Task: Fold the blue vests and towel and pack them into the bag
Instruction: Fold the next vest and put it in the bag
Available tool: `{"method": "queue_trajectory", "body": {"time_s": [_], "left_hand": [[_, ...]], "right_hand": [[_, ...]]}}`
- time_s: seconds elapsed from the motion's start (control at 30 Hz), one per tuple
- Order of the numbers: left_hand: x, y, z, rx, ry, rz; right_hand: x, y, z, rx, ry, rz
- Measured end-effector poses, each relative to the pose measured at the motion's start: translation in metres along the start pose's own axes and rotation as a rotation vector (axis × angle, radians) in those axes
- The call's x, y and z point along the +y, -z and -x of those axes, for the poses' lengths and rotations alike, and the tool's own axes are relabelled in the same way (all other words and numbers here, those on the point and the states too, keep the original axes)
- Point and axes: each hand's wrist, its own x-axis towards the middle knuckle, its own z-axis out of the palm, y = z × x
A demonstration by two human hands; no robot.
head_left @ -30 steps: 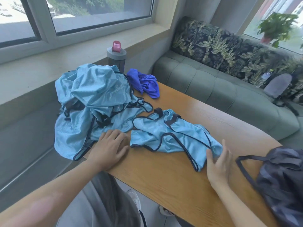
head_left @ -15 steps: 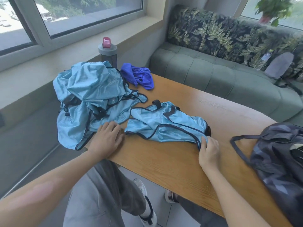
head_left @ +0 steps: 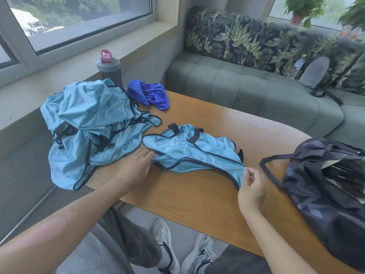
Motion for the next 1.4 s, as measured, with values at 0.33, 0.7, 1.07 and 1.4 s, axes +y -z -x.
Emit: {"method": "queue_trajectory", "body": {"time_s": [0.33, 0.7, 1.07, 1.4], "left_hand": [[0.044, 0.073, -0.022, -0.45, 0.122, 0.683], [0.024, 0.069, 0.023, -0.37, 0.299, 0.769], [0.046, 0.063, 0.068, -0.082, 0.401, 0.856], [0.04, 0.111, 0.017, 0.074, 0.523, 0.613]], "right_hand": [[0.0, 0.047, 0.008, -0.441, 0.269, 0.273], [0.018, 0.048, 0.052, -0.633, 0.654, 0.733], [0.029, 0.06, 0.13, -0.472, 0.782, 0.405], [-0.091, 0.108, 0.035, -0.084, 0.207, 0.09]]}}
